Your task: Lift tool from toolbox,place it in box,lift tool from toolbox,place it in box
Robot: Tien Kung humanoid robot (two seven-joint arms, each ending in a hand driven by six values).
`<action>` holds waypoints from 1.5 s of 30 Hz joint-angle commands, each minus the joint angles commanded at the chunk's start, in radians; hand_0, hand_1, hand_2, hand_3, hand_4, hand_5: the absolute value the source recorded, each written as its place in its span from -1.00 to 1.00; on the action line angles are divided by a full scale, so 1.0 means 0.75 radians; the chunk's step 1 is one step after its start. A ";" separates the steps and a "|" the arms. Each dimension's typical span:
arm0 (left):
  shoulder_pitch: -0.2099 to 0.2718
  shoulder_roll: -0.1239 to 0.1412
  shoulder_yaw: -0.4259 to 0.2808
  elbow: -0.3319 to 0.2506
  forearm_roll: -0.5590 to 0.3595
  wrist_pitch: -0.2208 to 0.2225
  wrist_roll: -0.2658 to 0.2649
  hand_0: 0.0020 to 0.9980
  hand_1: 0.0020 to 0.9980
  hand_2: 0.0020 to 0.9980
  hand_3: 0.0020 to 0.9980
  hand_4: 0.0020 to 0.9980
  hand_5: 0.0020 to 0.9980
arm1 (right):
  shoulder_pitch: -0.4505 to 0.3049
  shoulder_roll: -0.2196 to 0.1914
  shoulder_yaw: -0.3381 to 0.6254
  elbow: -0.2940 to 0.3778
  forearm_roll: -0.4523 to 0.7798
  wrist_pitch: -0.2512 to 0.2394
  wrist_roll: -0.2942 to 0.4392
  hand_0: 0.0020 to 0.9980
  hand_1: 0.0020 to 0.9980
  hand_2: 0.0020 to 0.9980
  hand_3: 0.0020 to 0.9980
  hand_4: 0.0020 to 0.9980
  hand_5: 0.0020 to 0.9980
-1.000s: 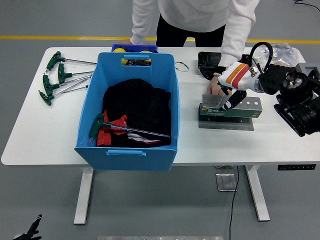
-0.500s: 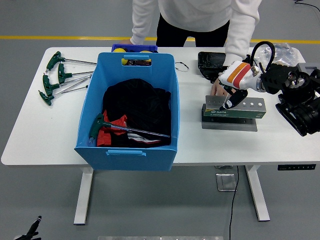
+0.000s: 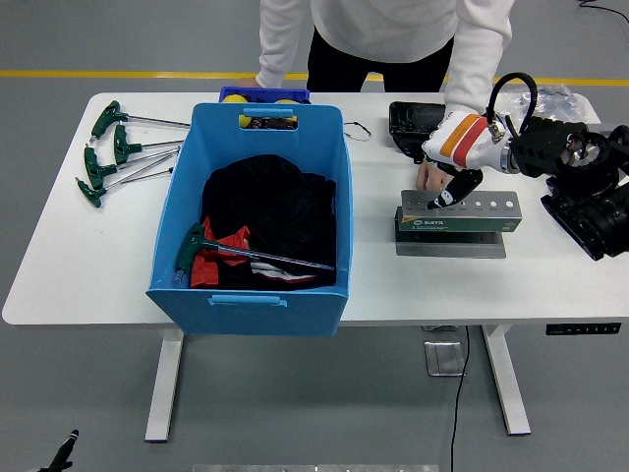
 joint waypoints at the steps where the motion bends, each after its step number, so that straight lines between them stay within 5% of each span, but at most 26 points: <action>1: 0.004 0.000 -0.003 0.000 0.002 0.000 0.000 0.27 0.21 0.33 0.39 0.79 0.58 | 0.007 0.002 -0.011 0.004 0.000 -0.003 -0.002 -0.94 -1.00 -0.89 -0.93 0.78 0.42; 8: 0.027 0.001 -0.022 0.003 0.021 0.001 0.005 0.27 0.21 0.33 0.39 0.79 0.59 | 0.073 0.005 -0.083 0.033 0.081 -0.032 -0.010 -0.99 -1.00 -0.95 -0.99 0.77 0.39; 29: 0.067 0.012 -0.071 0.011 0.069 0.005 0.010 0.26 0.19 0.31 0.37 0.79 0.59 | 0.199 -0.032 -0.176 0.148 0.184 0.025 -0.039 -1.00 -1.00 -0.97 -1.00 0.70 0.32; 35: 0.075 0.012 -0.086 0.012 0.086 0.005 0.013 0.26 0.19 0.31 0.37 0.79 0.59 | 0.198 -0.066 -0.353 0.282 0.423 -0.116 -0.128 -1.00 -1.00 -0.97 -1.00 0.70 0.31; 45: 0.073 0.010 -0.106 0.013 0.116 0.002 0.019 0.26 0.19 0.31 0.37 0.78 0.59 | 0.159 -0.121 0.007 0.679 0.222 -0.026 -0.233 -1.00 -1.00 -0.97 -1.00 0.69 0.31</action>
